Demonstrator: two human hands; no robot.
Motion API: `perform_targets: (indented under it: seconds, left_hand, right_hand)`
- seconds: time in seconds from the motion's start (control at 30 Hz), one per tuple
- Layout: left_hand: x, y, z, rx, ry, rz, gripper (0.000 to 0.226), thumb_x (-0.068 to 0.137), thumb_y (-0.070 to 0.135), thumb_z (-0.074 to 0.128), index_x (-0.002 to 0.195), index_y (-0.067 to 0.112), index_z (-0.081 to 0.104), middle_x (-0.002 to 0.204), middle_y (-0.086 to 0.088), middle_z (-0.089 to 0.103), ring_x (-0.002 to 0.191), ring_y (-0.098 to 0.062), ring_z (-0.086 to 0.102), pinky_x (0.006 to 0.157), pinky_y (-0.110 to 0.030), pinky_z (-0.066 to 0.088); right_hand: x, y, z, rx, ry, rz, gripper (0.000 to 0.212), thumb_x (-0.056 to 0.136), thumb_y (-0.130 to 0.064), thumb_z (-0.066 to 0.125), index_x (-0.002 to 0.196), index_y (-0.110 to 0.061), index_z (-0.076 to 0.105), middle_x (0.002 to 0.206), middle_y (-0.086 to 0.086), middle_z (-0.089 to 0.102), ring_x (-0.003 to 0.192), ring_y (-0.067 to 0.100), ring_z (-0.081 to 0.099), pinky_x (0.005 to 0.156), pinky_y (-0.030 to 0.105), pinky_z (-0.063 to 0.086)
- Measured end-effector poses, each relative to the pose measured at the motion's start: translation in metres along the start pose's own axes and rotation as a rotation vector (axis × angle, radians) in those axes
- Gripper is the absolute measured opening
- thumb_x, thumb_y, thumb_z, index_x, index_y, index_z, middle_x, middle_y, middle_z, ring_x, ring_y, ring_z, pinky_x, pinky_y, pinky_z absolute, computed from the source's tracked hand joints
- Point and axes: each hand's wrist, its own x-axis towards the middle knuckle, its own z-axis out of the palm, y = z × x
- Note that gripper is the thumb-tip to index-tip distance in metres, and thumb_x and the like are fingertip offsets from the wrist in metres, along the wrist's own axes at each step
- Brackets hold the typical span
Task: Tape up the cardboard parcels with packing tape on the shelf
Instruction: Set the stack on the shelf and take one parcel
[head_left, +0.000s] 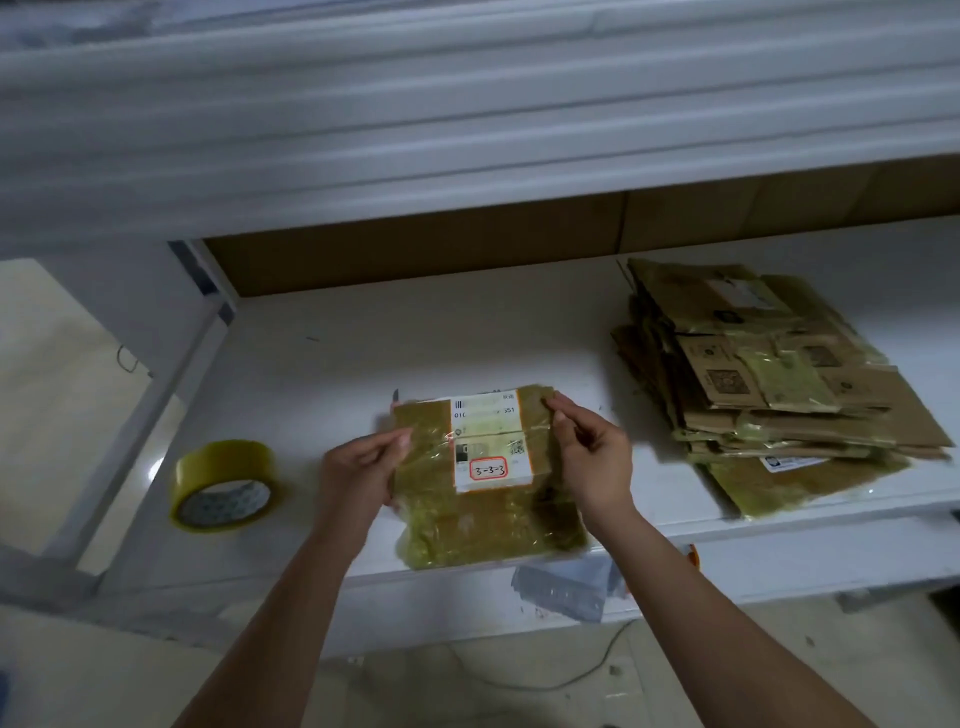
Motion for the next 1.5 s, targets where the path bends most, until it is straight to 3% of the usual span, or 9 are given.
perform_targets:
  seconds: [0.2, 0.4, 0.53, 0.67, 0.87, 1.07, 1.17, 1.33, 1.5]
  left_hand:
    - [0.004, -0.005, -0.004, -0.140, -0.066, -0.050, 0.046, 0.090, 0.008, 0.067, 0.124, 0.039, 0.059, 0.095, 0.003, 0.076, 0.060, -0.006, 0.064, 0.039, -0.019, 0.041]
    - [0.021, -0.014, -0.011, -0.144, -0.134, -0.073, 0.048, 0.090, 0.006, 0.066, 0.134, 0.023, 0.058, 0.104, -0.002, 0.075, 0.063, -0.018, 0.057, 0.039, -0.019, 0.040]
    - [0.027, -0.021, -0.014, -0.159, -0.175, -0.061, 0.048, 0.090, 0.001, 0.064, 0.136, 0.013, 0.056, 0.118, -0.006, 0.070, 0.045, -0.006, 0.049, 0.037, -0.017, 0.040]
    - [0.031, -0.022, -0.015, -0.125, -0.187, -0.037, 0.048, 0.091, 0.003, 0.064, 0.137, 0.011, 0.055, 0.117, -0.010, 0.070, 0.039, -0.002, 0.048, 0.036, -0.017, 0.041]
    - [0.023, -0.015, -0.018, 0.119, -0.226, 0.130, 0.049, 0.093, 0.015, 0.065, 0.140, 0.020, 0.053, 0.100, -0.008, 0.075, 0.047, -0.009, 0.062, 0.040, -0.024, 0.050]
    - [0.026, 0.004, -0.032, 0.287, -0.257, 0.211, 0.037, 0.096, 0.029, 0.059, 0.133, 0.024, 0.060, 0.125, 0.002, 0.064, 0.110, -0.018, 0.063, 0.096, -0.030, 0.049]
    - [0.029, 0.008, -0.039, 0.344, -0.284, 0.241, 0.034, 0.096, 0.035, 0.058, 0.129, 0.029, 0.063, 0.116, 0.001, 0.061, 0.107, -0.035, 0.063, 0.100, -0.048, 0.049]
    - [0.031, 0.016, -0.053, 0.396, -0.270, 0.307, 0.031, 0.098, 0.032, 0.056, 0.128, 0.027, 0.064, 0.116, 0.001, 0.056, 0.072, -0.019, 0.065, 0.069, -0.023, 0.054]
    - [0.036, 0.024, -0.092, 0.492, -0.137, 0.477, 0.021, 0.095, 0.021, 0.063, 0.114, 0.023, 0.071, 0.111, 0.000, 0.059, 0.068, -0.022, 0.064, 0.076, -0.034, 0.053]
  right_hand:
    - [-0.007, 0.002, 0.006, -0.002, 0.071, 0.001, 0.030, 0.099, -0.018, 0.056, 0.105, -0.043, 0.071, 0.108, -0.021, 0.070, 0.101, 0.003, 0.065, 0.094, 0.038, 0.054]
    - [-0.012, 0.010, 0.010, 0.072, 0.116, -0.011, 0.028, 0.099, -0.012, 0.055, 0.109, -0.031, 0.074, 0.110, -0.013, 0.072, 0.106, 0.009, 0.065, 0.097, 0.039, 0.053]
    - [-0.011, 0.002, 0.008, 0.271, 0.086, 0.090, 0.032, 0.096, -0.003, 0.055, 0.096, -0.028, 0.075, 0.099, -0.008, 0.075, 0.100, 0.017, 0.069, 0.089, 0.035, 0.056]
    - [-0.008, -0.006, 0.007, 0.299, 0.069, 0.157, 0.025, 0.094, -0.002, 0.058, 0.097, -0.021, 0.075, 0.093, -0.007, 0.075, 0.092, 0.014, 0.069, 0.087, 0.032, 0.057]
    - [-0.017, -0.011, 0.006, -0.015, 0.113, 0.021, 0.022, 0.088, -0.014, 0.071, 0.110, -0.010, 0.073, 0.108, 0.002, 0.073, 0.092, 0.005, 0.067, 0.091, 0.030, 0.055]
    - [-0.024, -0.030, 0.003, -0.350, 0.047, -0.119, 0.033, 0.096, -0.035, 0.058, 0.120, -0.015, 0.068, 0.112, 0.002, 0.071, 0.100, 0.019, 0.067, 0.085, 0.033, 0.055]
    - [-0.028, -0.037, 0.004, -0.439, 0.050, -0.203, 0.028, 0.098, -0.033, 0.057, 0.117, -0.018, 0.070, 0.111, 0.001, 0.069, 0.101, 0.020, 0.064, 0.077, 0.025, 0.048]
    - [-0.029, -0.046, 0.005, -0.508, 0.080, -0.266, 0.026, 0.098, -0.026, 0.058, 0.117, -0.013, 0.070, 0.132, 0.011, 0.062, 0.131, 0.024, 0.050, 0.096, 0.024, 0.039]
    - [-0.031, -0.071, 0.026, -0.536, 0.093, -0.493, 0.025, 0.097, -0.014, 0.057, 0.118, -0.006, 0.067, 0.128, 0.017, 0.062, 0.128, 0.029, 0.052, 0.106, 0.038, 0.041]
